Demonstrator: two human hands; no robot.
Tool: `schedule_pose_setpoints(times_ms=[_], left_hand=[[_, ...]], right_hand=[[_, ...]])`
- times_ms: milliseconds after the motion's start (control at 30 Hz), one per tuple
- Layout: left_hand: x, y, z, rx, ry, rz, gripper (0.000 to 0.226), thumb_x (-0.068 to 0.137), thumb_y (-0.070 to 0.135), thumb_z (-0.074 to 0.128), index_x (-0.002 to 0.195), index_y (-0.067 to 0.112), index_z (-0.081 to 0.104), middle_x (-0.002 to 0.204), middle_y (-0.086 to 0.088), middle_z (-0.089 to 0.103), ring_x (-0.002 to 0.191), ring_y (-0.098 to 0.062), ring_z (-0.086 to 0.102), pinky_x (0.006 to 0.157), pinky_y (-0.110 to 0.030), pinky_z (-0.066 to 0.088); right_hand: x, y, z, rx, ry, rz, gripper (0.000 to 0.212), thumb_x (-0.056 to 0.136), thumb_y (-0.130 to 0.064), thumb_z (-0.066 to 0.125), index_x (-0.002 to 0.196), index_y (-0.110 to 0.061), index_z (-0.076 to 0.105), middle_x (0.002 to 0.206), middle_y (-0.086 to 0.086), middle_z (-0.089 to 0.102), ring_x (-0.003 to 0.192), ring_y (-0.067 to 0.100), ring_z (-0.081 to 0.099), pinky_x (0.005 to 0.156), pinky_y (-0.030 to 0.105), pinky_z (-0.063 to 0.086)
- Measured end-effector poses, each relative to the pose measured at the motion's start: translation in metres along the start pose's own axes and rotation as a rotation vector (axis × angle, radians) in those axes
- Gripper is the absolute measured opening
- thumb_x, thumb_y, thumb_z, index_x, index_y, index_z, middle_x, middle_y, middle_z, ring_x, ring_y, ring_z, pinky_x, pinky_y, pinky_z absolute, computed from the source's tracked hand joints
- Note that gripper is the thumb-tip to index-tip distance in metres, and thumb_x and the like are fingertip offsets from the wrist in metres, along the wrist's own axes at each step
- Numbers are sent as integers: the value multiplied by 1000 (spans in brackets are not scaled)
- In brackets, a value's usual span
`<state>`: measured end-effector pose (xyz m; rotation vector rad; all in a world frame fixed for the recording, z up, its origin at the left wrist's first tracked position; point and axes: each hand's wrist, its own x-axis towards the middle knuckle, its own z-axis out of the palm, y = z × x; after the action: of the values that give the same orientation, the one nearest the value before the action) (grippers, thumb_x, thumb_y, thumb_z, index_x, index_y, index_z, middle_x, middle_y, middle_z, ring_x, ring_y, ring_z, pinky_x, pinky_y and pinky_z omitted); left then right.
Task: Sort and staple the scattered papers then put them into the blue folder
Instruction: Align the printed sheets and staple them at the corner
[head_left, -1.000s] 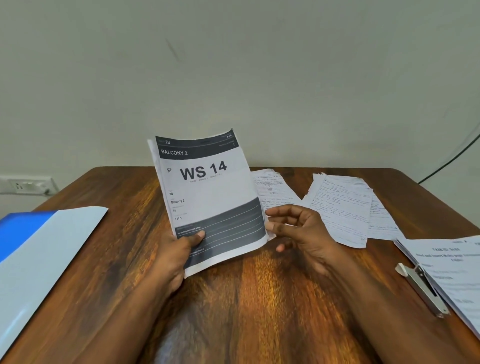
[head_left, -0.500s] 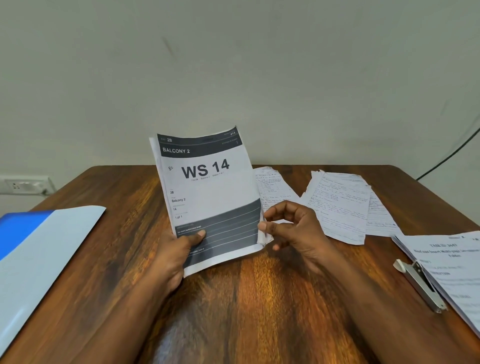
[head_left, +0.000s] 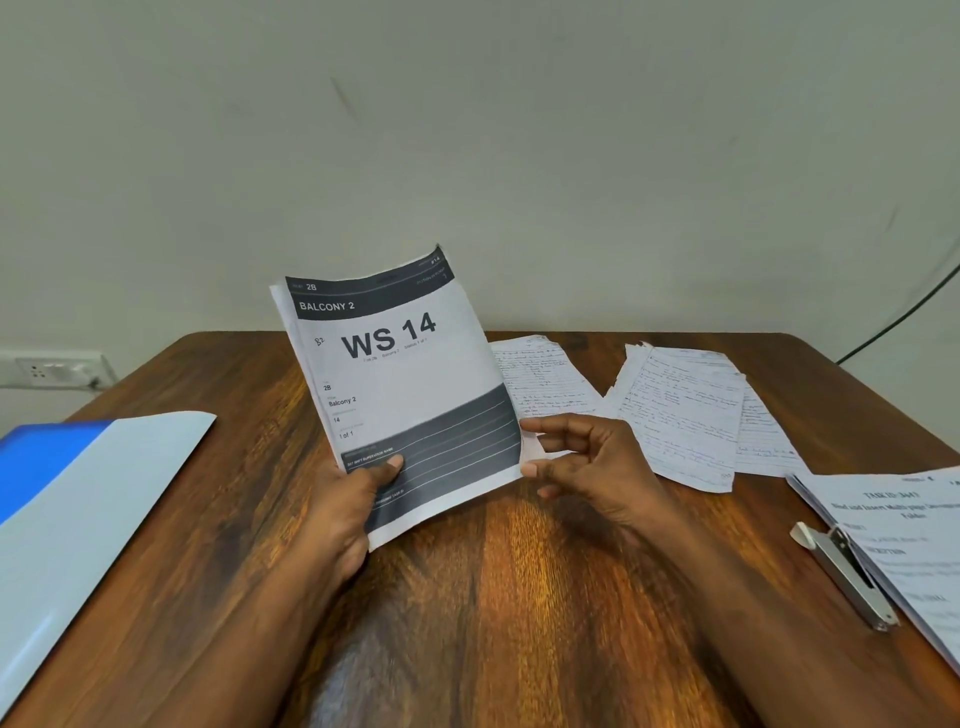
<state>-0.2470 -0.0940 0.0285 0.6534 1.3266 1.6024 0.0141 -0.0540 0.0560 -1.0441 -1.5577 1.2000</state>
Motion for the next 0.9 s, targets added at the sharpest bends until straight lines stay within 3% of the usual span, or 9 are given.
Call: schedule_pose_setpoints(times_ms=[133,400,533,667,900], left_hand=[[3,-1,-1,-23,5,-15,33,88,-7,74,115,11,72,102,-12,81,92,-33,78,86,-51,62],[3,-1,-1,-36,-8,-6,32,87,-7,75,114,12,73,103,-11,81,93,-32,78,88,-52,61],[2,-2,-1,-42,-14,-6,34,87,-6,75,116,11,72,104,-13,80,96,-34,78,91,-56,60],[3,-1,-1,-58,-8,4,34,88,-5,76,117,12,72,106,-12,80,99,-35,77,93,-58,59],[1,0,-2,-46,3,26,33,88,-5,76,116,12,72,106,-11,80,95,-31,78,88,-51,61]], right_hand=[[-1,0,0,43,4,9,44,71,-3,91,110,-23,82,111,20,72,89,34,78,77,48,66],[-2,-2,9,-80,51,-45,51,73,-15,92,119,-30,75,106,9,73,74,27,77,76,49,66],[-2,0,10,-50,67,-80,55,77,-10,90,125,-29,72,98,11,73,77,26,77,75,48,66],[-3,-1,7,95,44,-53,51,89,5,74,133,-20,67,96,14,79,85,31,79,72,44,66],[-2,0,4,119,42,-18,44,95,10,64,128,-19,70,99,16,78,88,30,79,72,38,66]])
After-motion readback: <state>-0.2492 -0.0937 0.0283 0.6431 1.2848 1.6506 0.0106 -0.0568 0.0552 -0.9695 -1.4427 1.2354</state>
